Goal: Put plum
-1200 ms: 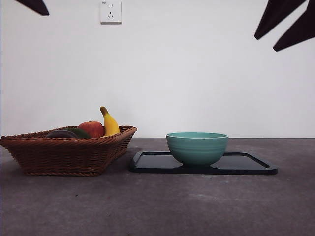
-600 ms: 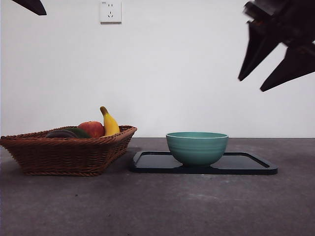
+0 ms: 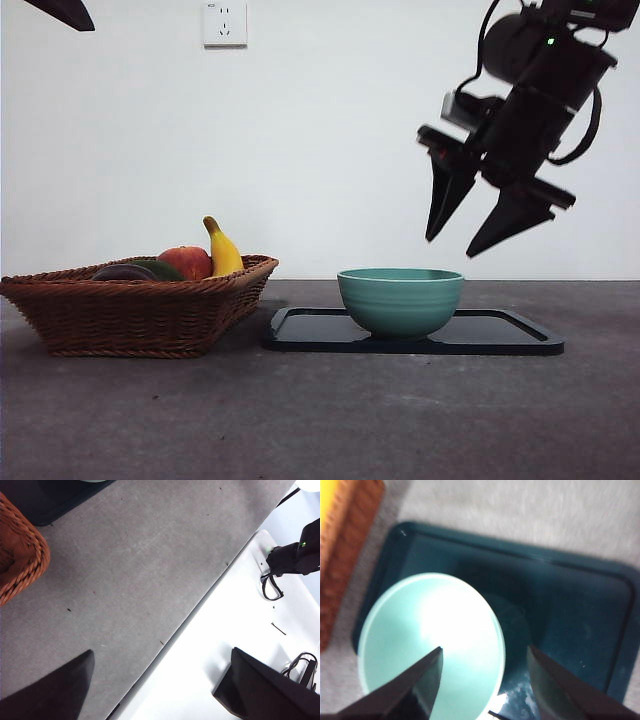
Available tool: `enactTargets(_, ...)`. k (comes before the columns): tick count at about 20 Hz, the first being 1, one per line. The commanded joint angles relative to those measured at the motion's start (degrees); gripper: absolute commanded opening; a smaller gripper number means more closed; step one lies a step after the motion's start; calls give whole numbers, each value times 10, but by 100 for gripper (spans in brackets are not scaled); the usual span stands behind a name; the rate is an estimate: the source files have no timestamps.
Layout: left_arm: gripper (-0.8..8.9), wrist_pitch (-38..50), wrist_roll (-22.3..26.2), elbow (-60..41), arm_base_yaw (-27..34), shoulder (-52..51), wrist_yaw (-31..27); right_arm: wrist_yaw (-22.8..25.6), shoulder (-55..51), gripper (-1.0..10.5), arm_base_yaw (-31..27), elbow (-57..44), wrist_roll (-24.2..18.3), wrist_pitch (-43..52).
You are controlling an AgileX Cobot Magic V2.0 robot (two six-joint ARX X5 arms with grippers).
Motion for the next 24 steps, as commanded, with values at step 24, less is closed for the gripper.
enactTargets(24,433,-35,13,9,-3,3,4,32,-241,7,88,-29,-63,-153)
